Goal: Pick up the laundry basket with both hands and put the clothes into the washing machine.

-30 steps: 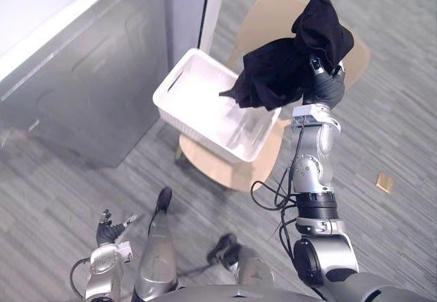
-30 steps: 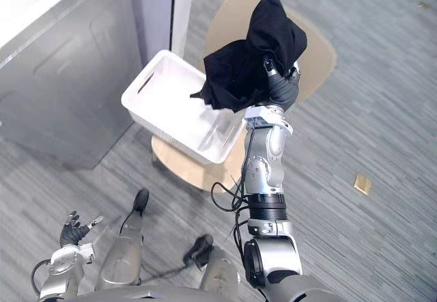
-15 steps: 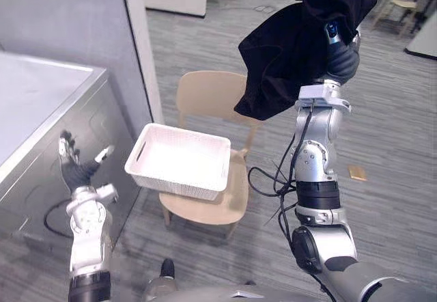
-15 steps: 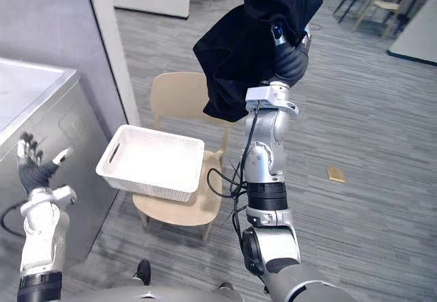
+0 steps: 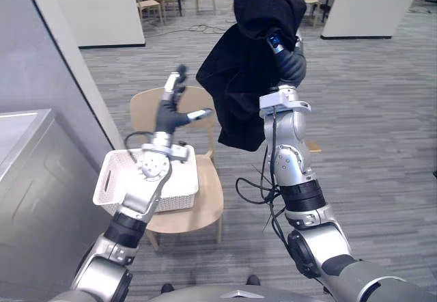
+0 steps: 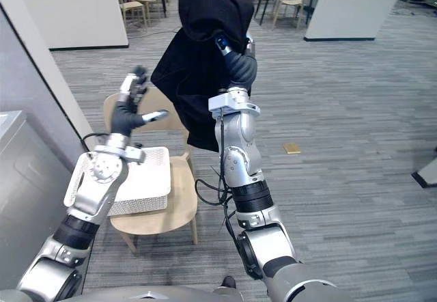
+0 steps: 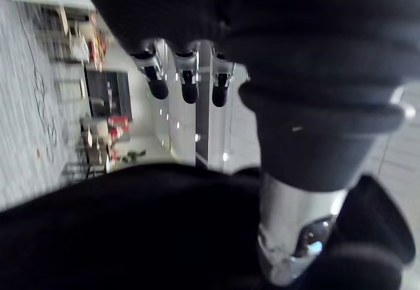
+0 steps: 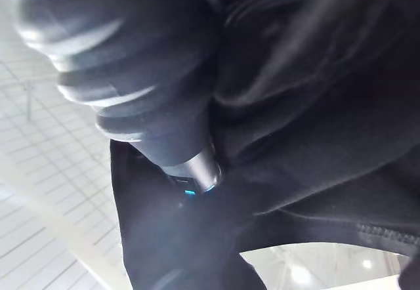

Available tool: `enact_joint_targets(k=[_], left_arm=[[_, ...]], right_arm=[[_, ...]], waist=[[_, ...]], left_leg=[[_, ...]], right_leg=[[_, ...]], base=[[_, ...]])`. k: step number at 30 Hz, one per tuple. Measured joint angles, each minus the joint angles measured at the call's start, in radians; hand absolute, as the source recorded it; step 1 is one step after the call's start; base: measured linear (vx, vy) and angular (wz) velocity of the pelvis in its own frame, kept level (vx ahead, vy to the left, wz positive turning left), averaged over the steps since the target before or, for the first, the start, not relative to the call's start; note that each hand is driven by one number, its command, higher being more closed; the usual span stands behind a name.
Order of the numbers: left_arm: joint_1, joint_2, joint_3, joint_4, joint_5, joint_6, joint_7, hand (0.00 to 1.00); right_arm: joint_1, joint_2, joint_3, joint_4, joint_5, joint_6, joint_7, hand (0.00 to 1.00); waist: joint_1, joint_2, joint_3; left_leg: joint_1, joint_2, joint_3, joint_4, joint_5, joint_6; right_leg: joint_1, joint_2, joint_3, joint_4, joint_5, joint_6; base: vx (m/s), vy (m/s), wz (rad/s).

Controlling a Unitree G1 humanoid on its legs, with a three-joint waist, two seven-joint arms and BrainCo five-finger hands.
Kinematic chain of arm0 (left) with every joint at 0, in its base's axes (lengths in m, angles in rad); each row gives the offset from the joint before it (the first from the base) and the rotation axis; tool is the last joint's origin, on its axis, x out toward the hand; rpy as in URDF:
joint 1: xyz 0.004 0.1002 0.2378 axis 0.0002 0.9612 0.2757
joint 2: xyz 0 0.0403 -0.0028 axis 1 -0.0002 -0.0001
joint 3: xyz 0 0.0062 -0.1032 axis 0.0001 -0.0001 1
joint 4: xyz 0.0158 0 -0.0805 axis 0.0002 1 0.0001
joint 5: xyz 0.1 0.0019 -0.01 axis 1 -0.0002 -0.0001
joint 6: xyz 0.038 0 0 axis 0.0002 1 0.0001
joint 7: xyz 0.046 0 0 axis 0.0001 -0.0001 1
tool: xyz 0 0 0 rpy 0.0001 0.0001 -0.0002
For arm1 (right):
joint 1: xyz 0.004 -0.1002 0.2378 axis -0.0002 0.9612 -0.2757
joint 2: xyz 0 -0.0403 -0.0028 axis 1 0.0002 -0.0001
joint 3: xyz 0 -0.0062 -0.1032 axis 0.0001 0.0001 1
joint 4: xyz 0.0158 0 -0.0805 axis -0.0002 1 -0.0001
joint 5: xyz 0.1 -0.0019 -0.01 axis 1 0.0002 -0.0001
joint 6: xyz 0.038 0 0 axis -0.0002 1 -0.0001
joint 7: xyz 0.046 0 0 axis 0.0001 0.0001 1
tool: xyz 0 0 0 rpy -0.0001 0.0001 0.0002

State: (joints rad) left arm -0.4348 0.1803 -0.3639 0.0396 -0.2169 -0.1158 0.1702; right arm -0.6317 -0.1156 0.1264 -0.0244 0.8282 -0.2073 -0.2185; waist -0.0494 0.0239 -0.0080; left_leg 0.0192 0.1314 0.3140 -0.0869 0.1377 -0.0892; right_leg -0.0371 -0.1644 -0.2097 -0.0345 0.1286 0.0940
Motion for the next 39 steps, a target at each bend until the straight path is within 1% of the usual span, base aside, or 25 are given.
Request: enact_joint_targets(k=[2, 4, 7, 9, 12, 13, 14, 15, 17, 21, 24, 25, 27, 29, 31, 32, 37, 39], left_arm=[[-0.060, -0.006, -0.083, 0.053, -0.017, 0.011, -0.033, 0.00], [-0.103, -0.018, -0.121, 0.101, -0.020, 0.025, -0.050, 0.00], [-0.133, -0.025, -0.147, 0.156, -0.037, 0.045, -0.052, 0.00], [-0.146, -0.023, -0.151, 0.182, -0.045, 0.055, -0.052, 0.00], [-0.183, -0.024, -0.163, 0.221, -0.088, 0.076, -0.047, 0.00], [-0.186, -0.024, -0.163, 0.221, -0.097, 0.077, -0.047, 0.00], [-0.197, -0.024, -0.167, 0.225, -0.108, 0.077, -0.046, 1.00], [-0.207, -0.025, -0.168, 0.230, -0.119, 0.077, -0.045, 1.00], [-0.232, -0.025, -0.165, 0.234, -0.148, 0.079, -0.031, 1.00], [-0.252, -0.025, -0.149, 0.242, -0.178, 0.080, -0.006, 1.00], [-0.252, -0.025, -0.148, 0.242, -0.195, 0.086, 0.001, 1.00], [-0.252, -0.025, -0.146, 0.242, -0.195, 0.088, 0.003, 1.00], [-0.252, -0.025, -0.142, 0.242, -0.195, 0.092, 0.008, 1.00], [-0.252, -0.025, -0.142, 0.243, -0.195, 0.095, 0.011, 1.00], [-0.252, -0.032, -0.142, 0.243, -0.195, 0.095, 0.011, 1.00], [-0.252, -0.039, -0.142, 0.243, -0.195, 0.095, 0.010, 1.00], [-0.248, -0.042, -0.138, 0.246, -0.195, 0.096, -0.002, 1.00], [-0.235, -0.044, -0.108, 0.245, -0.197, 0.096, -0.006, 1.00]], right_arm=[[0.037, 0.000, 0.020, -0.009, 0.003, 0.015, 0.001, 1.00], [0.093, 0.001, 0.032, -0.042, 0.012, 0.020, 0.002, 1.00], [0.142, 0.002, 0.061, -0.047, 0.029, 0.030, 0.018, 1.00], [0.160, 0.000, 0.076, -0.047, 0.039, 0.038, 0.026, 1.00], [0.196, -0.001, 0.094, -0.060, 0.052, 0.042, 0.037, 1.00], [0.206, -0.002, 0.097, -0.074, 0.055, 0.044, 0.037, 1.00], [0.218, -0.002, 0.099, -0.089, 0.068, 0.045, 0.041, 1.00], [0.224, -0.003, 0.099, -0.095, 0.069, 0.045, 0.043, 1.00], [0.245, -0.012, 0.101, -0.123, 0.071, 0.038, 0.053, 1.00], [0.266, -0.014, 0.105, -0.142, 0.071, 0.035, 0.076, 1.00], [0.316, -0.015, 0.115, -0.182, 0.071, 0.032, 0.084, 1.00], [0.329, -0.015, 0.120, -0.197, 0.071, 0.031, 0.085, 1.00], [0.340, -0.015, 0.129, -0.202, 0.071, 0.025, 0.087, 1.00], [0.354, -0.015, 0.129, -0.214, 0.072, 0.022, 0.087, 1.00], [0.359, -0.015, 0.128, -0.216, 0.073, 0.014, 0.087, 1.00], [0.374, -0.015, 0.126, -0.230, 0.077, 0.011, 0.086, 0.00], [0.435, -0.014, 0.123, -0.256, 0.088, 0.000, 0.089, 0.00], [0.494, -0.017, 0.102, -0.264, 0.088, 0.012, 0.106, 0.00]], waist=[[-0.013, 0.002, -0.001], [-0.018, 0.002, -0.001], [-0.037, 0.004, -0.005], [-0.037, 0.005, -0.009], [-0.049, 0.007, -0.012], [-0.053, 0.009, -0.013], [-0.060, 0.012, -0.016], [-0.063, 0.015, -0.019], [-0.067, 0.022, -0.026], [-0.074, 0.025, -0.028], [-0.075, 0.024, -0.029], [-0.076, 0.024, -0.029], [-0.081, 0.023, -0.030], [-0.086, 0.021, -0.032], [-0.087, 0.018, -0.034], [-0.086, 0.016, -0.038], [-0.085, 0.011, -0.046], [-0.082, 0.011, -0.046]], left_leg=[[0.000, 0.002, 0.007, 0.000, 0.000, -0.001], [-0.001, 0.004, 0.012, 0.000, -0.001, -0.003], [-0.002, 0.004, 0.023, 0.000, -0.005, -0.011], [-0.004, 0.005, 0.044, 0.000, -0.009, -0.016], [-0.005, 0.006, 0.047, 0.000, -0.007, -0.013], [-0.005, 0.006, 0.047, 0.000, -0.007, -0.013], [-0.005, 0.007, 0.045, 0.000, -0.007, -0.014], [-0.005, 0.008, 0.045, 0.000, -0.009, -0.015], [-0.004, 0.009, 0.045, 0.000, -0.009, -0.016], [-0.003, 0.011, 0.045, 0.000, -0.009, -0.016], [-0.002, 0.011, 0.046, 0.000, -0.009, -0.016], [-0.002, 0.011, 0.046, 0.000, -0.009, -0.016], [-0.002, 0.011, 0.046, 0.000, -0.009, -0.016], [-0.003, 0.012, 0.045, 0.000, -0.010, -0.019], [-0.004, 0.013, 0.045, 0.000, -0.010, -0.019], [-0.005, 0.013, 0.045, 0.000, -0.010, -0.017], [-0.009, 0.014, 0.045, 0.000, -0.010, -0.016], [-0.013, 0.014, 0.045, 0.000, -0.009, -0.016]], right_leg=[[-0.002, 0.003, 0.007, -0.005, 0.000, 0.000], [-0.003, 0.006, 0.011, -0.009, 0.000, 0.000], [-0.012, 0.009, 0.031, -0.013, 0.001, 0.001], [-0.029, 0.011, 0.045, -0.014, 0.007, 0.003], [-0.033, 0.015, 0.056, -0.021, 0.024, 0.018], [-0.033, 0.015, 0.056, -0.021, 0.031, 0.024], [-0.033, 0.015, 0.055, -0.021, 0.045, 0.035], [-0.033, 0.015, 0.055, -0.021, 0.053, 0.044], [-0.033, 0.016, 0.052, -0.021, 0.058, 0.048], [-0.032, 0.017, 0.046, -0.021, 0.059, 0.048], [-0.031, 0.017, 0.044, -0.021, 0.048, 0.033], [-0.031, 0.018, 0.043, -0.022, 0.035, 0.024], [-0.030, 0.018, 0.042, -0.023, 0.034, 0.022], [-0.028, 0.018, 0.040, -0.023, 0.024, 0.006], [-0.028, 0.017, 0.040, -0.023, 0.024, 0.005], [-0.029, 0.017, 0.040, -0.023, 0.024, 0.004], [-0.033, 0.017, 0.043, -0.023, 0.024, 0.005], [-0.034, 0.019, 0.043, -0.023, 0.024, 0.005]], base=[[0.01, -0.016, -0.08], [0.02, -0.020, -0.08], [0.05, -0.019, -0.14], [0.04, -0.010, -0.29], [0.06, -0.017, -0.10], [0.07, -0.013, 0.01], [0.05, -0.008, 0.03], [0.06, -0.008, 0.03], [0.05, -0.006, 0.01], [0.01, -0.001, 0.00], [0.00, 0.000, 0.00], [-0.03, -0.002, -0.02], [-0.04, -0.002, 0.01], [-0.05, -0.004, 0.03], [-0.04, -0.009, 0.01], [-0.04, -0.011, 0.03], [0.00, 0.000, 0.00], [0.01, -0.009, 0.04]])
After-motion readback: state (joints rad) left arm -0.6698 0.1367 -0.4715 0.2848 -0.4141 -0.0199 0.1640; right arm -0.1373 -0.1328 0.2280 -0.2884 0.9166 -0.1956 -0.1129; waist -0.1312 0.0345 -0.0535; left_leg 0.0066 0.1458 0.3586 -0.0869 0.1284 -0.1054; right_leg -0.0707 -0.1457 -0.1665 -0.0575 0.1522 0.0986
